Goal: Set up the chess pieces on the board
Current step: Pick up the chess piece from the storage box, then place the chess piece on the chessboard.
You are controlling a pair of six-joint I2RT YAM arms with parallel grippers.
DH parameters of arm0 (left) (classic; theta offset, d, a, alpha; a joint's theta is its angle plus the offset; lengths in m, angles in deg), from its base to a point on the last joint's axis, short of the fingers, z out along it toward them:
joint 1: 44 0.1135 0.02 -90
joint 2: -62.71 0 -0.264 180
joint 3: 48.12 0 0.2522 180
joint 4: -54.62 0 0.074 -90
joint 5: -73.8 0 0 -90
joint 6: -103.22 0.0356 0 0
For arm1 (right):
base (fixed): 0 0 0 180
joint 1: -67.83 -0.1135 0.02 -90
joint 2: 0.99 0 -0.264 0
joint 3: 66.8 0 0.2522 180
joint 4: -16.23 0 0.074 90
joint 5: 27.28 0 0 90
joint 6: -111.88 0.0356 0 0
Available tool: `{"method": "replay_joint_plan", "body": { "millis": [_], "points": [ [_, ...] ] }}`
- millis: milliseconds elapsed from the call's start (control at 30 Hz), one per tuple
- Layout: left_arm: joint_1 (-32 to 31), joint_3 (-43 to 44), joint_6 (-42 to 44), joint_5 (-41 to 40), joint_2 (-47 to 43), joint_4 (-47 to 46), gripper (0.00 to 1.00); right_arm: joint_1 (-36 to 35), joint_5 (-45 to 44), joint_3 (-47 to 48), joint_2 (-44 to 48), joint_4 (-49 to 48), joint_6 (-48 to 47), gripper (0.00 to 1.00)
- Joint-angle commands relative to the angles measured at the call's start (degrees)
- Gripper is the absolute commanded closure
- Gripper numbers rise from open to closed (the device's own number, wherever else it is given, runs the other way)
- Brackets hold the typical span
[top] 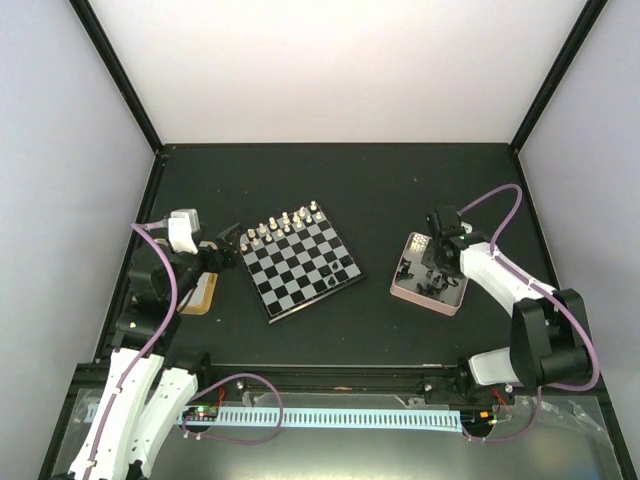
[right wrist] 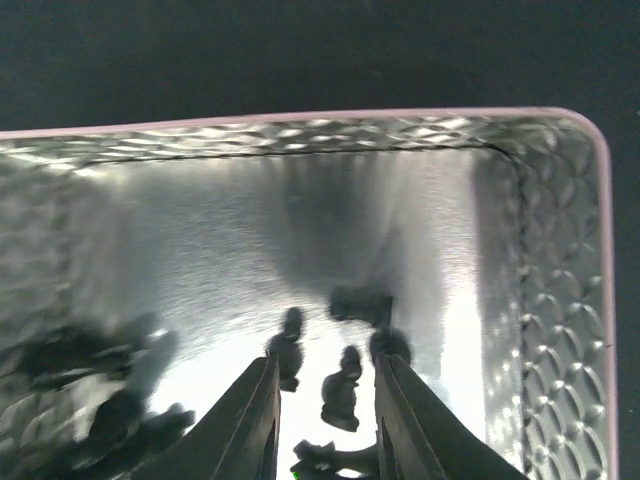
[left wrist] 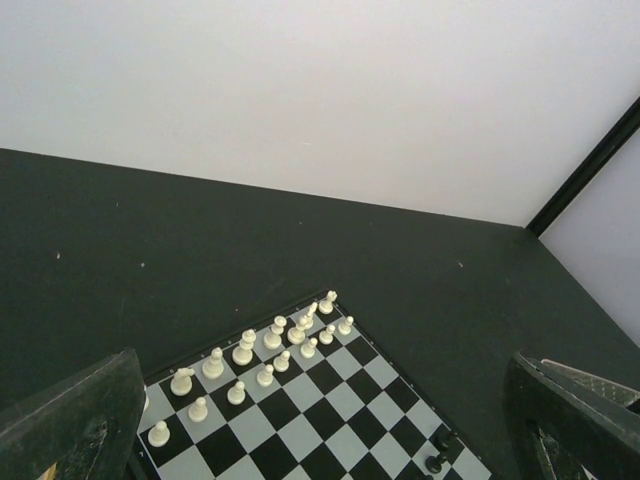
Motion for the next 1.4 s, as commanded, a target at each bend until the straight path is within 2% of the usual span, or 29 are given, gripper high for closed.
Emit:
{"method": "replay_joint_plan", "body": {
  "millis": [0,200,533,800,900,1033,1200,1367],
  "points": [
    [0.0,0.0,0.5,1.2,0.0,-0.6,0.01,4.0,0.0,-2.1,-2.3,-2.5,0.5,0.72],
    [0.0,-0.2,0.3,1.5,0.2,-1.0,0.01,6.1,3.4,-4.0,-5.0,-4.3,0.6,0.73],
    [0.0,-0.1,0.2,1.9,0.7,-1.1,0.01,7.0,2.4,-3.5,-5.6,-4.7,-1.8,0.95],
    [0.0,-0.1,0.2,1.8,0.5,-1.0,0.01,5.2,3.7,1.0,1.7,-0.3,-4.7,0.97],
    [0.0,-0.1,0.1,1.9,0.2,-0.9,0.01,2.0,7.7,3.3,3.1,0.3,-4.8,0.97],
    [0.0,-0.2,0.1,1.8,-0.5,-0.6,0.01,-6.6,9.6,7.7,1.2,0.4,-3.4,0.96],
    [0.0,-0.2,0.1,1.6,-1.4,-0.4,0.01,-20.4,10.6,16.5,-5.4,-0.3,-1.0,0.96],
    [0.0,-0.2,0.1,1.6,-1.7,-0.2,0.01,-29.2,12.1,25.5,-14.8,-1.2,-0.2,0.96]
  ]
}}
